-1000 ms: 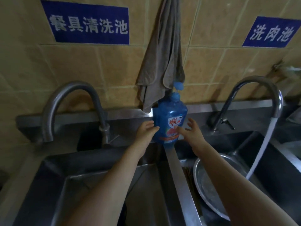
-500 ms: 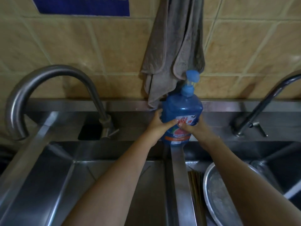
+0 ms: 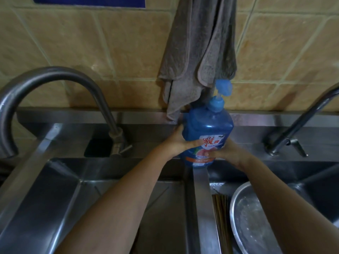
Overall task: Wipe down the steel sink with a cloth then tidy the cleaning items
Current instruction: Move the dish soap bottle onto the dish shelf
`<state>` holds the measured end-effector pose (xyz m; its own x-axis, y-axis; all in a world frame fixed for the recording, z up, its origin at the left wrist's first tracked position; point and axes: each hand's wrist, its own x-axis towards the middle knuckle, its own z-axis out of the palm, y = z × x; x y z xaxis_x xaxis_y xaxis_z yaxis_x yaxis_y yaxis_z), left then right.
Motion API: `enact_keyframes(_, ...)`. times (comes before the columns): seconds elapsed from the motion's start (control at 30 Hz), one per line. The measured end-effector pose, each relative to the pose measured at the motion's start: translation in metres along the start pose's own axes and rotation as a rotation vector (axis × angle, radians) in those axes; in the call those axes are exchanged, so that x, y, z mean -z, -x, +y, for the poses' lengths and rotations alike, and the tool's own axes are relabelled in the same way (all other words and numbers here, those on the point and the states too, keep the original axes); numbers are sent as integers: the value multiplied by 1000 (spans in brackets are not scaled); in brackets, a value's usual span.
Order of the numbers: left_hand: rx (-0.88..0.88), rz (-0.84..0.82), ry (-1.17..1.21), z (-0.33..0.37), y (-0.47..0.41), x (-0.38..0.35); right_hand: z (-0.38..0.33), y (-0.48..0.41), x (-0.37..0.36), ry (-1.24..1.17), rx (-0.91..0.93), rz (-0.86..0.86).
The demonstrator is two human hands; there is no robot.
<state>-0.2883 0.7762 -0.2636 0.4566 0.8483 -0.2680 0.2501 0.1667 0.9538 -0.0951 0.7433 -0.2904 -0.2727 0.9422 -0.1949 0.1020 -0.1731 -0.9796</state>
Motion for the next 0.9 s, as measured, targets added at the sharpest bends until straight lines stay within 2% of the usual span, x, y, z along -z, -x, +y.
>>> enact_keyframes(0.13, 3, -30, 38, -1, 1, -5, 1, 4, -6, 14, -38, 6)
enact_keyframes(0.5, 5, 72, 105, -8, 4, -12, 7, 8, -21, -49, -22, 94)
enact_keyframes(0.9, 73, 144, 131, 2, 68, -8, 3, 39, -53, -141, -20, 71)
